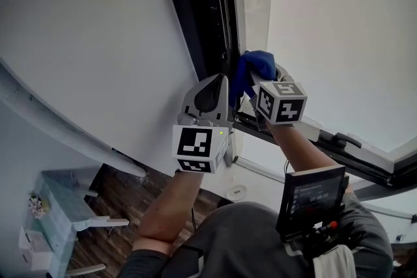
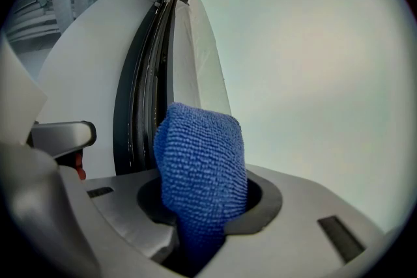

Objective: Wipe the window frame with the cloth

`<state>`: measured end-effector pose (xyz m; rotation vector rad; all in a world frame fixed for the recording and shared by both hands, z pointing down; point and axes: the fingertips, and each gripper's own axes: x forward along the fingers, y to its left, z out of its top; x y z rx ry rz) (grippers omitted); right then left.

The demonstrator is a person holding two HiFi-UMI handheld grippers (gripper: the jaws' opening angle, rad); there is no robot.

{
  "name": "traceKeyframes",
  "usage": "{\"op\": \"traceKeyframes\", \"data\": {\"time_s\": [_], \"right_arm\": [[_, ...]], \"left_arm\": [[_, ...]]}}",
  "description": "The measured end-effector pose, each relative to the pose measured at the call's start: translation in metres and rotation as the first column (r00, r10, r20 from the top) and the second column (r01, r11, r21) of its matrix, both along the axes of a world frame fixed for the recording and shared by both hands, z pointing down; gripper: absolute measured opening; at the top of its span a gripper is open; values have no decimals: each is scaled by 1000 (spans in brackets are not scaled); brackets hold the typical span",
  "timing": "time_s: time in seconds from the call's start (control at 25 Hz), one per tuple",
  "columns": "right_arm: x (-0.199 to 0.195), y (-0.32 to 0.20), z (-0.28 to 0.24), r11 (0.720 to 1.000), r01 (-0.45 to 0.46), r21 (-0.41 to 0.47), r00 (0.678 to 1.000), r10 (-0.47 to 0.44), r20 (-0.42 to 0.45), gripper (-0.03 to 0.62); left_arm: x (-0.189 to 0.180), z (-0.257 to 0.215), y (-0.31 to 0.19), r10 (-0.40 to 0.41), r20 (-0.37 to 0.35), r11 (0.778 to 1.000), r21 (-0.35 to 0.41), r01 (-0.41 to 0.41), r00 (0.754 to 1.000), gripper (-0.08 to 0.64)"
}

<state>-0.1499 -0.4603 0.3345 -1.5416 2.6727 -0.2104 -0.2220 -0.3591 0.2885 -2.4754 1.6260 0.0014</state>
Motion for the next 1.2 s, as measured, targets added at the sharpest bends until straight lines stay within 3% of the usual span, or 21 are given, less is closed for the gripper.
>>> {"op": "traceKeyframes", "data": {"time_s": [0.28,1.2], "right_arm": [[1,-4,43,998,-24,-57,999,22,-35,132],[6,-7,156,970,-109,-217,984,75,-161,132]], "left_arm": [[-5,36,-5,-40,12,999,-24,40,999,9],[8,132,-7,29,22,985,-172,-25,999,9]]}}
